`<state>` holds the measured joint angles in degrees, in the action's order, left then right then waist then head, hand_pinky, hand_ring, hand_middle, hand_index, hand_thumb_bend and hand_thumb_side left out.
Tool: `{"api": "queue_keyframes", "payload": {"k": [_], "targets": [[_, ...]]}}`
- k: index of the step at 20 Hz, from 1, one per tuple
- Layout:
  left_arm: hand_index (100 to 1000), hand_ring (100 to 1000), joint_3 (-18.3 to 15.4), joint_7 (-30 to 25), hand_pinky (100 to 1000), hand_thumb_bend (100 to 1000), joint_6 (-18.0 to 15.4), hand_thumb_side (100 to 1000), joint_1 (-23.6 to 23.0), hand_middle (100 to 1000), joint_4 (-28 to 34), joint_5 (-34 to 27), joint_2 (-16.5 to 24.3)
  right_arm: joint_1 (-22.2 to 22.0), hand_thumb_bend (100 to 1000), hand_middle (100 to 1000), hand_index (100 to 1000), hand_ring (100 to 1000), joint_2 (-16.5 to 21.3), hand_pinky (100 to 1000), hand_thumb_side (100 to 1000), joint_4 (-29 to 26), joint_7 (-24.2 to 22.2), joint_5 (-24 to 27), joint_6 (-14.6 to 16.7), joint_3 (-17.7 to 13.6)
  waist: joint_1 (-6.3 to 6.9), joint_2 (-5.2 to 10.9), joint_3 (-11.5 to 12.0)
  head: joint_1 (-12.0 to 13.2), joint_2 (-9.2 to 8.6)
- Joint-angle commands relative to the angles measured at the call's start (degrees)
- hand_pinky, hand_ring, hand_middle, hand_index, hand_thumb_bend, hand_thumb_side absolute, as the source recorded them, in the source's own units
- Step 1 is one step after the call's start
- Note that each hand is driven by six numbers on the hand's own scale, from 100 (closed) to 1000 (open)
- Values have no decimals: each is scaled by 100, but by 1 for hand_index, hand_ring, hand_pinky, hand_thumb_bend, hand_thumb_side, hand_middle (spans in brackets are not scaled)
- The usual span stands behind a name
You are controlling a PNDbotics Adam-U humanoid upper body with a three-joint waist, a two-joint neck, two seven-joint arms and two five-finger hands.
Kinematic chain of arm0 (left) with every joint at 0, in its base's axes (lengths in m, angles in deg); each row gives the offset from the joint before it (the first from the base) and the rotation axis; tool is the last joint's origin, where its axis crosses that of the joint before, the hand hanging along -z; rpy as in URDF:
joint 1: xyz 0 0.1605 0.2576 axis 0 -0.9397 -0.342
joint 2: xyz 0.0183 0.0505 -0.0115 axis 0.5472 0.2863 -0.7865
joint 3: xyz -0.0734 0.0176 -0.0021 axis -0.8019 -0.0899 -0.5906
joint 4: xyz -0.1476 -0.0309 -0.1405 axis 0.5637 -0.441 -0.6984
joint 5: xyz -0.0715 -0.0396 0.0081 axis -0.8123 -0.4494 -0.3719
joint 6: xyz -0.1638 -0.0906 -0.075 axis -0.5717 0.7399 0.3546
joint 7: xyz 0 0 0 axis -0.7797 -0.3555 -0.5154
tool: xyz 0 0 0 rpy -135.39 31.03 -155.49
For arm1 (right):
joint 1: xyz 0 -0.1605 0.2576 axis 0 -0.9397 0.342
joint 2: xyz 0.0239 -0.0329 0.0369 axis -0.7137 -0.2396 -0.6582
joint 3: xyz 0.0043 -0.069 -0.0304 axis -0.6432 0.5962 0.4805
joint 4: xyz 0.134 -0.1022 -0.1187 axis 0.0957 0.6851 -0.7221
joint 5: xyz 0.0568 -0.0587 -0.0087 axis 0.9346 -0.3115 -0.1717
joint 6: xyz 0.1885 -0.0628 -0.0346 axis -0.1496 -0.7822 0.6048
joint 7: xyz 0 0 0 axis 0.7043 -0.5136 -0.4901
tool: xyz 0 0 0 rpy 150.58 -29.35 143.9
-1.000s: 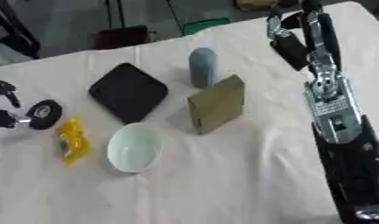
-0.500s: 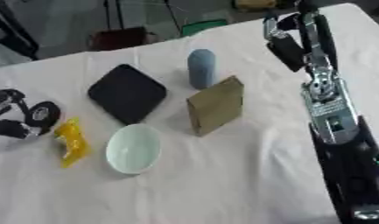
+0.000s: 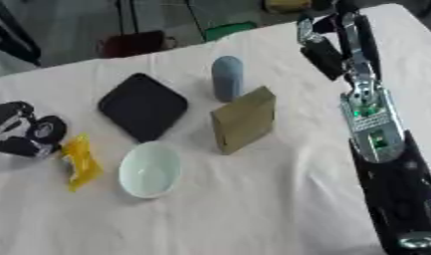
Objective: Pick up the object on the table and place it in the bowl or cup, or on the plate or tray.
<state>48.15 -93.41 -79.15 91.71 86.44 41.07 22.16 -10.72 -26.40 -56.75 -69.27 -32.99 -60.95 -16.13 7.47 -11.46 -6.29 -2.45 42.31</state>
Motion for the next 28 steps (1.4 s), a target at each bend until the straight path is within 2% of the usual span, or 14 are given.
{"api": "queue_keyframes", "payload": {"k": [1, 6, 15, 23, 24, 25, 26, 27, 28], "targets": [[678, 914, -95, 83, 982, 540, 32, 583, 131, 901, -11, 17, 77, 115, 100, 804, 856, 588, 50, 692, 595, -40, -12, -12, 18, 1, -47, 73, -1, -9, -53], [688, 915, -128, 92, 979, 479, 67, 609, 159, 904, -97, -54, 31, 116, 100, 804, 856, 588, 47, 692, 596, -40, -13, -7, 22, 3, -46, 71, -14, -13, -58], [673, 916, -143, 0, 981, 465, 70, 620, 183, 903, -241, -183, -56, 127, 100, 804, 857, 588, 54, 692, 596, -34, -18, 1, 24, 8, -42, 58, -42, -27, -57], [658, 913, -152, -131, 982, 404, 53, 613, 174, 898, -269, -164, -58, 125, 100, 804, 857, 587, 60, 692, 596, -34, -14, 7, 26, 1, -37, 56, -59, -39, -53], [640, 910, -157, -127, 981, 252, 61, 580, 171, 893, -270, -166, -59, 124, 100, 804, 857, 587, 59, 692, 596, -33, -14, 8, 26, 1, -38, 57, -58, -41, -53], [640, 910, -163, -114, 981, 252, 75, 580, 166, 893, -272, -172, -62, 122, 100, 804, 857, 587, 58, 692, 596, -34, -15, 8, 27, 0, -38, 58, -57, -44, -53], [632, 908, -166, -104, 979, 158, 87, 553, 163, 891, -277, -182, -63, 121, 100, 805, 857, 587, 58, 692, 596, -34, -16, 8, 28, 0, -39, 59, -56, -45, -54], [632, 908, -169, -100, 979, 158, 99, 553, 160, 891, -286, -201, -63, 121, 100, 805, 857, 587, 57, 692, 596, -34, -17, 7, 28, 0, -40, 60, -56, -46, -55], [622, 906, -171, -99, 978, 100, 110, 522, 158, 888, -295, -219, -62, 121, 100, 805, 857, 588, 57, 692, 597, -33, -18, 6, 28, -1, -42, 62, -56, -47, -56]]}}
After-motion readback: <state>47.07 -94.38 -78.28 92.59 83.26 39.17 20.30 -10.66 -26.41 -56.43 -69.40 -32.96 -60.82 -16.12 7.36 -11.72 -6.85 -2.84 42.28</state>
